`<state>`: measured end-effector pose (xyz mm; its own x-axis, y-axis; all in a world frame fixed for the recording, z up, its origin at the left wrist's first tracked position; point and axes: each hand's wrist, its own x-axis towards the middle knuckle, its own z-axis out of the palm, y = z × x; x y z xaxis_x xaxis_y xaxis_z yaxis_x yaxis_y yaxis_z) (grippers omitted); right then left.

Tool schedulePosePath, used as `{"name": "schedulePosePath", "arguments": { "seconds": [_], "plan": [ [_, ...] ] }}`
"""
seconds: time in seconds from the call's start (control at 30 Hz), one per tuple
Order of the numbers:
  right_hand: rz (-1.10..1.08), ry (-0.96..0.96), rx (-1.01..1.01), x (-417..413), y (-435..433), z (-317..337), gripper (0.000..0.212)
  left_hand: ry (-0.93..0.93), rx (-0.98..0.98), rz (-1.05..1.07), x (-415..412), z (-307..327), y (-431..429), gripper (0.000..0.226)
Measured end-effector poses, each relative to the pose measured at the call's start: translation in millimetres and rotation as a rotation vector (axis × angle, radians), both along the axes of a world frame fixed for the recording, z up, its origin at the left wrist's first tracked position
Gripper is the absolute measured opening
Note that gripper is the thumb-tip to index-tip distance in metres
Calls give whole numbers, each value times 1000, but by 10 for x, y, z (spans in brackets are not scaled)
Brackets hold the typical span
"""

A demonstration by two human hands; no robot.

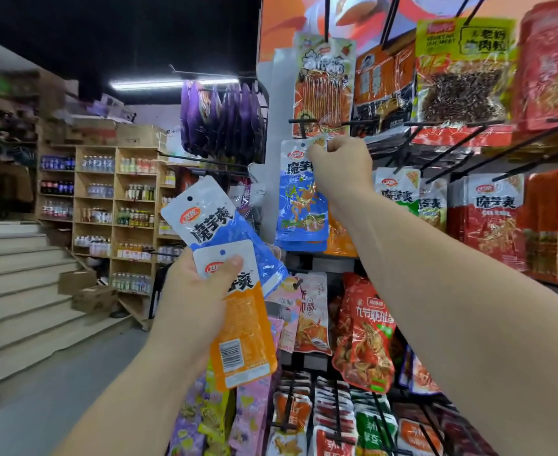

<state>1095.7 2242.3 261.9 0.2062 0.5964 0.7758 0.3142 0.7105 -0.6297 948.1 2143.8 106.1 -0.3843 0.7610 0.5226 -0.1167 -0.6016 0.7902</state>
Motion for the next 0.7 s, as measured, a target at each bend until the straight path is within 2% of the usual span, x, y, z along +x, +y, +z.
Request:
{"name": "schedulePosePath", "arguments": {
  "seconds": [0.7],
  "plan": [
    [23,-11,78,-27,103,-107,48,2,13,-3,-44,-42,26,18]
  ]
}}
